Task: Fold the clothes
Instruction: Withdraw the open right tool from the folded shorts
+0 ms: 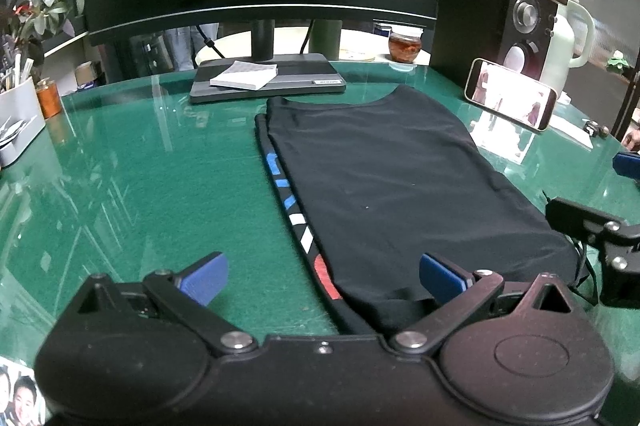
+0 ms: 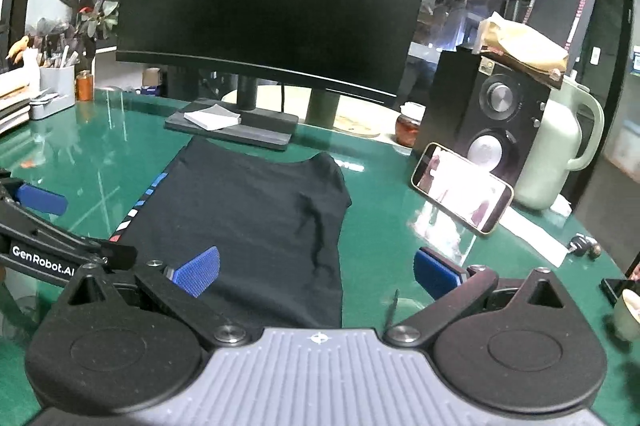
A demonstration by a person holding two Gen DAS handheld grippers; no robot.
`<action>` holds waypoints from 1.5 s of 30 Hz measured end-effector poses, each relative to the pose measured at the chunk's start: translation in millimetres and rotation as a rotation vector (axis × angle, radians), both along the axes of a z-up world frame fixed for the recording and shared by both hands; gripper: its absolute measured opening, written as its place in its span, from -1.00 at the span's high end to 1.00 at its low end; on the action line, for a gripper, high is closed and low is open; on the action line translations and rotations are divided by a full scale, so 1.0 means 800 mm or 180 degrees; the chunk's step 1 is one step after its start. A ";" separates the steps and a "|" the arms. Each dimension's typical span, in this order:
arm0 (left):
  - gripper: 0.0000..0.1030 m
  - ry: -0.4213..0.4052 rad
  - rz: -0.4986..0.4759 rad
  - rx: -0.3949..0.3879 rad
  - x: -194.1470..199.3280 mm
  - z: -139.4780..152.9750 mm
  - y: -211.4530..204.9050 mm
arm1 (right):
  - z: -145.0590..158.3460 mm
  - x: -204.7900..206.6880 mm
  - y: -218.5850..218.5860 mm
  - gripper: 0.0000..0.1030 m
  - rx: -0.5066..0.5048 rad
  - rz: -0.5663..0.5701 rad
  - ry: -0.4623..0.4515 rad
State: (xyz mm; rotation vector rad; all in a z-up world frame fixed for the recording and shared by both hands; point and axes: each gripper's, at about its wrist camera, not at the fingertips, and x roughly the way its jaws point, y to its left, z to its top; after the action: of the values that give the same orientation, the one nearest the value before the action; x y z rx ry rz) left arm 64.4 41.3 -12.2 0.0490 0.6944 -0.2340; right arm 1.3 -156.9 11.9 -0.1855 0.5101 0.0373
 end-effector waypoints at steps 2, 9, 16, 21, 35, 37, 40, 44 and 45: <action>-0.99 -0.0001 0.0001 -0.0005 0.000 0.000 0.001 | 0.000 0.000 -0.001 -1.00 0.0022 -0.0012 0.0014; -0.99 0.0000 -0.0007 -0.0016 0.000 0.000 0.001 | 0.000 0.002 -0.003 -1.00 0.0101 -0.0056 0.0061; -0.99 0.0000 0.0002 -0.0022 0.000 -0.001 0.003 | 0.001 0.004 -0.005 -1.00 0.0179 -0.0099 0.0108; -0.99 -0.0002 -0.0005 -0.0020 0.000 0.000 0.003 | 0.001 0.005 -0.007 -1.00 0.0235 -0.0130 0.0142; -0.99 0.0008 0.0005 -0.0023 0.001 0.000 0.001 | 0.001 0.006 -0.007 -1.00 0.0277 -0.0106 0.0212; -0.99 0.0013 0.0007 -0.0025 0.001 0.000 0.001 | 0.002 0.005 -0.008 -1.00 0.0280 -0.0118 0.0224; -0.99 0.0020 0.0010 -0.0028 0.001 0.001 0.001 | 0.003 0.004 -0.009 -1.00 0.0286 -0.0136 0.0244; -0.99 0.0036 0.0014 -0.0031 0.002 0.001 0.002 | 0.004 0.003 -0.009 -1.00 0.0293 -0.0160 0.0269; -0.99 0.0041 0.0018 -0.0031 0.002 0.001 0.002 | 0.004 0.002 -0.010 -1.00 0.0294 -0.0166 0.0275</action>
State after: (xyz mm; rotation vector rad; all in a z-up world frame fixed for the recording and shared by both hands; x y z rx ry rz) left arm 66.1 42.7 -11.6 0.0362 0.7061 -0.2323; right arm 3.0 -164.6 15.2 -0.0803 0.5980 0.0179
